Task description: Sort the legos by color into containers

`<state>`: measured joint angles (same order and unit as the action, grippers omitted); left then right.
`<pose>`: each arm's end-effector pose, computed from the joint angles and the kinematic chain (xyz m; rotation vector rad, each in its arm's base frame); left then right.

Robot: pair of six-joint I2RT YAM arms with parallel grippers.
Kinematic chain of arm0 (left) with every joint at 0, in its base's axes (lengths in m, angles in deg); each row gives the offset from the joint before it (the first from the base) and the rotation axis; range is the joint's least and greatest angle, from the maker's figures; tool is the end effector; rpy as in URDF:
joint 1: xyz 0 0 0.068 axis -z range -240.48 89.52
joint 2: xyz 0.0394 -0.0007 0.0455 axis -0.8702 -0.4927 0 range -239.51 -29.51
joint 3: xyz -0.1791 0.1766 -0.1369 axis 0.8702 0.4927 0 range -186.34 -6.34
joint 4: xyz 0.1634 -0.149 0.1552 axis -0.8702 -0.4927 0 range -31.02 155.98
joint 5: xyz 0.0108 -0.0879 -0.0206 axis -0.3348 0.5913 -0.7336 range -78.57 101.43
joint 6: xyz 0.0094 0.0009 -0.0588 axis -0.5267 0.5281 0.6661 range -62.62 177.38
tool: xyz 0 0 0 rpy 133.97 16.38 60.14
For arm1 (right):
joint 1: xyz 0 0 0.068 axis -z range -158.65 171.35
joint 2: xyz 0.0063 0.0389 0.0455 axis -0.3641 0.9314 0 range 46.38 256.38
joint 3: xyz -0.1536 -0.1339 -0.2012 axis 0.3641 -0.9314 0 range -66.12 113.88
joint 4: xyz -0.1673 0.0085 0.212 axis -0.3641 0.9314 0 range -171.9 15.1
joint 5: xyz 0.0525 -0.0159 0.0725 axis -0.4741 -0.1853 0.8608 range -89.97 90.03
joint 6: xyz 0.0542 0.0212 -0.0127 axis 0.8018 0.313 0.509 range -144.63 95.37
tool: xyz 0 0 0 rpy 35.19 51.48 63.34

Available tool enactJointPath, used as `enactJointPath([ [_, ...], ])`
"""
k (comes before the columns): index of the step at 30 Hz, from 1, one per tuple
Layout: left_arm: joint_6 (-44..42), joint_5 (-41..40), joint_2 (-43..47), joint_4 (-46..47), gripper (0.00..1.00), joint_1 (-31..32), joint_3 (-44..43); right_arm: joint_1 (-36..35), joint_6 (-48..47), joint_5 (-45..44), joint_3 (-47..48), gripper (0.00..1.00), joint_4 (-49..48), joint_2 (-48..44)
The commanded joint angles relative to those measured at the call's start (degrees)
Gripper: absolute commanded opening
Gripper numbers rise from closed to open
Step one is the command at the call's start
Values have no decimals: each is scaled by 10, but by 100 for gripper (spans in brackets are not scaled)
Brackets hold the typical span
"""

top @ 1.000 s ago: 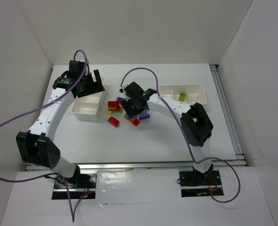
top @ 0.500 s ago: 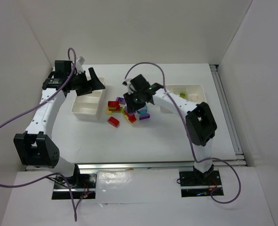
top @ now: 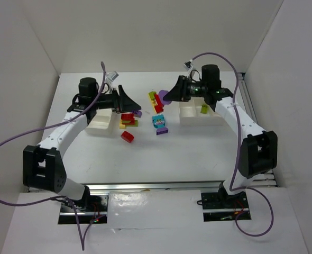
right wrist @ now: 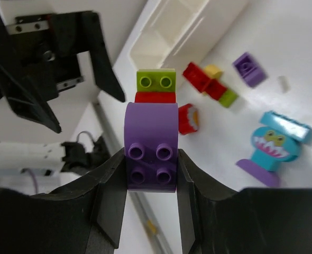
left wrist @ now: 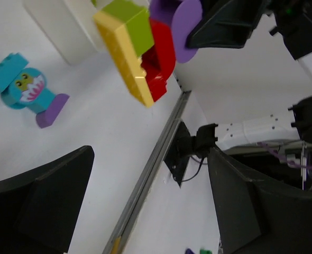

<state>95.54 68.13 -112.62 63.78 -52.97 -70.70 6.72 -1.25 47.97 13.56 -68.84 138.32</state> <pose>0.3306 -0.0804 0.3295 0.1798 2.0370 -1.4652 0.3633 0.1284 0.3517 -0.4088 2.0366 1.2526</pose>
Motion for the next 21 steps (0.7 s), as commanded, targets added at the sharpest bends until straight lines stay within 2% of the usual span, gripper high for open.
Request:
enactJointPath([
  [1, 86, 60, -34, 145, 99, 24, -3, -5, 58, 110, -10, 21, -84, -13],
  [4, 128, 75, -72, 231, 99, 44, -3, -5, 78, 124, -3, 21, -101, -6],
  [9, 43, 46, -103, 143, 99, 80, -65, -5, 135, 145, -22, 21, -165, -13],
  [11, 51, 46, -103, 159, 100, 80, -65, -5, 150, 155, -22, 21, -181, -13],
  [17, 154, 91, -103, 333, 100, 80, -40, -10, 145, 167, -27, 21, -174, -13],
  [21, 198, 109, -115, 400, 96, 80, -45, -10, 145, 167, -32, 21, -174, -8],
])
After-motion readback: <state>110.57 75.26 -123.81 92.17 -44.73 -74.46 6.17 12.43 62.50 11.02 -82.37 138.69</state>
